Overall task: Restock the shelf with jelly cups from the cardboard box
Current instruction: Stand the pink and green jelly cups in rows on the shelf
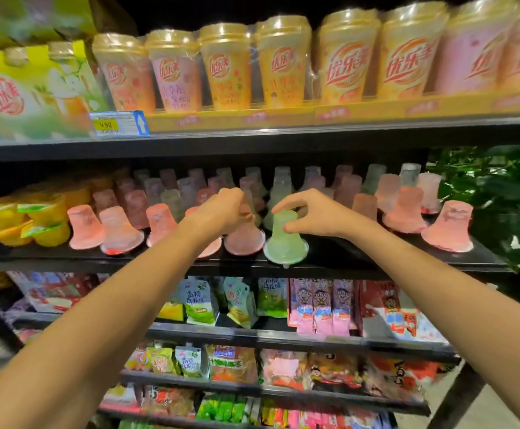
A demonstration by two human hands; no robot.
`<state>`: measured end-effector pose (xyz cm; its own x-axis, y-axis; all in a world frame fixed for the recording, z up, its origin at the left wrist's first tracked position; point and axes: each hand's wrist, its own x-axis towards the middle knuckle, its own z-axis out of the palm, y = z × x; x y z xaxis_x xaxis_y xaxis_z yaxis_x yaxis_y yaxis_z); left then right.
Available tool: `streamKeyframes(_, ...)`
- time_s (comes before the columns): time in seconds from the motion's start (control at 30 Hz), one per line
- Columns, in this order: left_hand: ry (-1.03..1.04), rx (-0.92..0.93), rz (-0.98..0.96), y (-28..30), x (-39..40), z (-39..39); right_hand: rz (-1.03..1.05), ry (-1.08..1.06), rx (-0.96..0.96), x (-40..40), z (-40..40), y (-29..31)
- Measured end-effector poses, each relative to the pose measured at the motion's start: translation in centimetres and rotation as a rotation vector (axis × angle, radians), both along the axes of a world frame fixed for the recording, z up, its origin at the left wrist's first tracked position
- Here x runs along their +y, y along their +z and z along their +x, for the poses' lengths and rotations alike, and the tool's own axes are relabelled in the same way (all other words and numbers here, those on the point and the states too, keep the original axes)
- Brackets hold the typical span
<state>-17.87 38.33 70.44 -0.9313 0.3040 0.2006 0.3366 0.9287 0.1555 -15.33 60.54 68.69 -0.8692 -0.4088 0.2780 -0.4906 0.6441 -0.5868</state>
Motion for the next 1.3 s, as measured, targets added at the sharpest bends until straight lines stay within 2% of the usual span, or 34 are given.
streamKeyframes(0.23, 0.064, -0.008, 0.016, -0.4, 0.6, 0.5, -0.058, 0.037, 0.004, 0.5, -0.1, -0.7)
streamKeyframes(0.5, 0.124, 0.031, 0.041, -0.8, 1.2, 0.9, -0.023, 0.089, -0.01, 0.8, 0.0, -0.4)
streamKeyframes(0.9, 0.172, -0.041, 0.032, -0.2, 1.3, 1.4, -0.039, 0.093, -0.026, 0.4, 0.7, 0.2)
streamKeyframes(1.03, 0.176, 0.071, -0.05, 2.0, 2.0, 1.5, -0.091, 0.038, -0.035, 1.8, 1.5, 1.2)
streamKeyframes(1.17, 0.094, 0.153, 0.067, 4.8, 4.1, 1.6, -0.123, -0.12, 0.067, 5.1, 2.1, 2.5)
streamKeyframes(1.3, -0.026, 0.128, 0.127, 5.5, 6.6, 1.6, -0.014, -0.28, 0.102, 8.9, 2.9, 3.4)
